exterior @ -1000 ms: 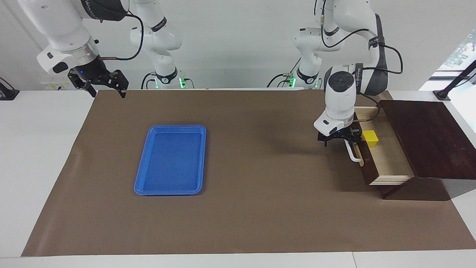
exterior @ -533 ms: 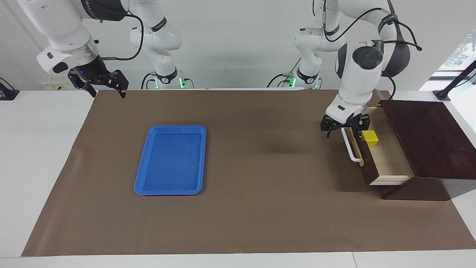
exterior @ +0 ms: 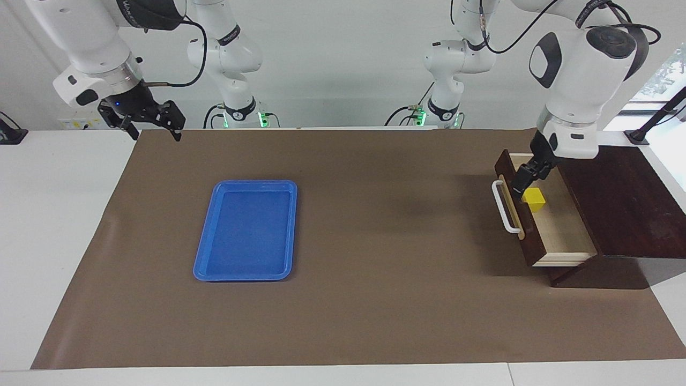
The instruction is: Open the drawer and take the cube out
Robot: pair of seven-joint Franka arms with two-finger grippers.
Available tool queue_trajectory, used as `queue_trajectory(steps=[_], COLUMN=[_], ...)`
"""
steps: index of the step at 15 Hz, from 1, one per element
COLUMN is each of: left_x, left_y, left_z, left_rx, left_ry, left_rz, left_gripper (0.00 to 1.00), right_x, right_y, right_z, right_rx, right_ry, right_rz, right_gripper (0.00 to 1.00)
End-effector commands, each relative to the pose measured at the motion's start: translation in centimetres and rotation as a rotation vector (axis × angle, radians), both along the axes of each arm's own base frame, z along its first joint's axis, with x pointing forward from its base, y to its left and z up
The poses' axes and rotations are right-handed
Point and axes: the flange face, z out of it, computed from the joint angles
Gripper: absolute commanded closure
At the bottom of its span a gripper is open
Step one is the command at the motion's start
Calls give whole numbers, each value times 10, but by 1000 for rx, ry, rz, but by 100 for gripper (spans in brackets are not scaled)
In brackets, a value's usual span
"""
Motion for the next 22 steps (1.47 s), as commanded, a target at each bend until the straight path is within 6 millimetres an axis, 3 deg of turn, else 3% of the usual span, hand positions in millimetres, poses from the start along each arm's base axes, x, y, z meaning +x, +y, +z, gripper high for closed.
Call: queue_trajectory(steps=[1,7,12,17,22], left_x=[2,-35,-27,-18,-19], left_y=[34,89,96,87,86], left_z=[-1,-40,-64,-76,-91], left_rx=[-42,-50,-74,-85,-82], left_ry=[-4,80,72,50,59], left_rz=[258,594,816,861,861], left_gripper=[0,0,0,0,0], right_x=[1,0,-9,-19,-36], right_y=[-4,-1,-3,4,17], right_z=[0,-1,-11,-22,-38], right_rx=[6,7,28,80,146], right_ry=[1,13,43,63,116], right_rz=[21,27,28,-2,-174], right_gripper=[0,0,0,0,0])
